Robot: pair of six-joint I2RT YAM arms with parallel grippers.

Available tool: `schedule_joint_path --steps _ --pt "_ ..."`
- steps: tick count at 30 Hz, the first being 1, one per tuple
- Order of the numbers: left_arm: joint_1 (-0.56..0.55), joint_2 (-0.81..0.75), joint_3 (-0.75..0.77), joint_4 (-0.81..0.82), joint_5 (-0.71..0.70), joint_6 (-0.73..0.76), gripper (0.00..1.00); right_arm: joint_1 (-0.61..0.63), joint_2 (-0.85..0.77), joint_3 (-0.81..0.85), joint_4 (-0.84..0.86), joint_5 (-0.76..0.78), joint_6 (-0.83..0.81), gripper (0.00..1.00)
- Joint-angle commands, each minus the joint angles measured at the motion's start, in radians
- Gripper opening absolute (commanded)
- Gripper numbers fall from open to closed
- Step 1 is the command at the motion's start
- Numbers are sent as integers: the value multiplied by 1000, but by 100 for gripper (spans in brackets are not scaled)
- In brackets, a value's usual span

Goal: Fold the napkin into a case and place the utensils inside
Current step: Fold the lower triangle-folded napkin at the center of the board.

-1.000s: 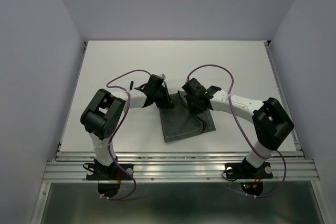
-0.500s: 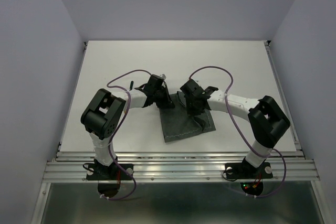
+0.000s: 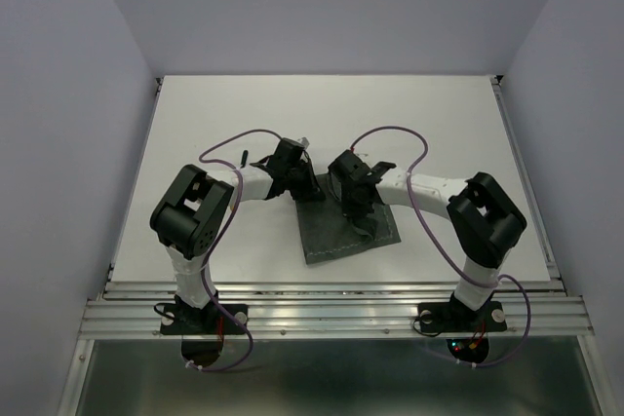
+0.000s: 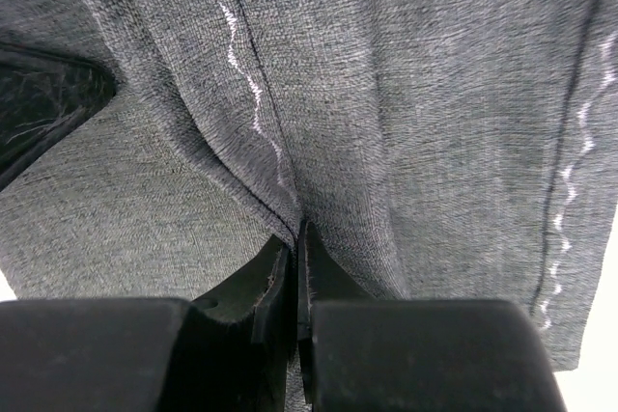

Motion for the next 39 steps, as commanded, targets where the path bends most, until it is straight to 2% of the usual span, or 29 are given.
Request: schedule_joint_path --steps 1,8,12,13,15,16,17,19,21,24,27,31,39 --pt "3 -10 12 20 20 19 0 28 23 44 32 44 50 1" --pt "3 -77 -3 29 32 -8 0 28 29 33 27 79 81 2" --pt "3 -114 0 34 34 -30 18 28 29 29 30 83 93 2" --pt "3 -129 -3 37 31 -34 26 28 28 29 32 83 93 2" --pt "3 -146 -8 40 23 -48 31 28 25 20 36 80 101 2" --pt "3 -164 -12 49 21 -53 39 28 23 17 41 78 102 2" --pt "3 -169 -17 55 23 -59 43 28 22 15 46 76 104 2" --pt "3 -171 -17 84 41 -77 49 28 14 6 55 76 108 2" --pt "1 -155 -5 89 51 -83 49 28 8 0 62 75 110 2" --pt "0 -108 28 95 63 -96 40 28 0 -2 67 73 114 2" --pt "1 -57 35 132 75 -123 15 28 -5 -3 72 69 116 2" --pt "1 -10 32 207 103 -160 0 28 -17 -11 79 66 114 2" --pt "0 33 43 264 117 -188 0 28 -31 -32 81 63 113 2"
